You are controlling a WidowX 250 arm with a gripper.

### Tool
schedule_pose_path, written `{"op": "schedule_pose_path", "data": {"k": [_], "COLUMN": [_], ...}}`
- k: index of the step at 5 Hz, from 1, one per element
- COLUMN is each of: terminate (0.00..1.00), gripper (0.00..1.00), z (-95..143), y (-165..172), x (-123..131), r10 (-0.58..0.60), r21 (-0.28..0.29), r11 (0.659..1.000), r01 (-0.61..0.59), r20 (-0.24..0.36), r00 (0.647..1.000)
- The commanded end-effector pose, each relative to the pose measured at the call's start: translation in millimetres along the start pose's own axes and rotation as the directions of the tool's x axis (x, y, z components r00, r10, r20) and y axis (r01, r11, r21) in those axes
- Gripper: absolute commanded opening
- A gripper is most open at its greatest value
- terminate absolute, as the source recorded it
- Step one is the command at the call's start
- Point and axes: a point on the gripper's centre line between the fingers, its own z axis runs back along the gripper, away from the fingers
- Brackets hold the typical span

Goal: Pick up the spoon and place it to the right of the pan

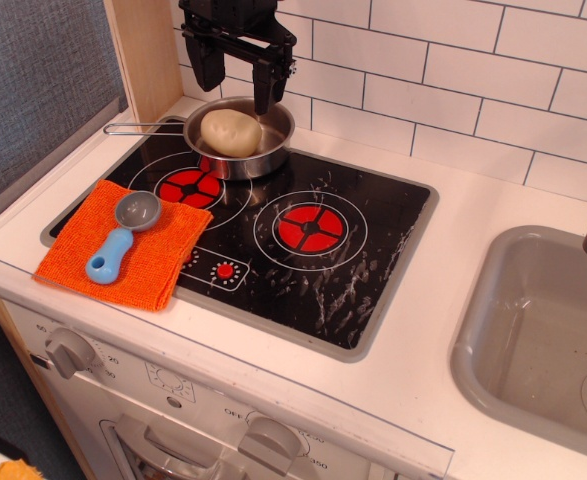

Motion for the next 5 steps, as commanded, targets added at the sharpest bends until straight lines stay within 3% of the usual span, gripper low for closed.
{"op": "schedule_pose_path", "data": {"k": [1,2,4,5], "terminate": [0.00,0.00,0.00,0.00], "gripper": [1.00,1.00,1.00,1.00], "z": [0.0,-0.5,9.8,5.9], "y": [0.0,4.3,15.2,18.9], "x": [0.0,-14.7,-91.6,-115.8], "r10": [0.000,0.029,0.070,0.107], "r21": [0.000,-0.043,0.038,0.047], "r11": [1.000,0.999,0.997,0.993], "r01": [0.000,-0.030,-0.069,-0.105], "r20": [0.000,-0.008,-0.027,-0.046], "r00": [1.000,1.000,0.997,0.993]}}
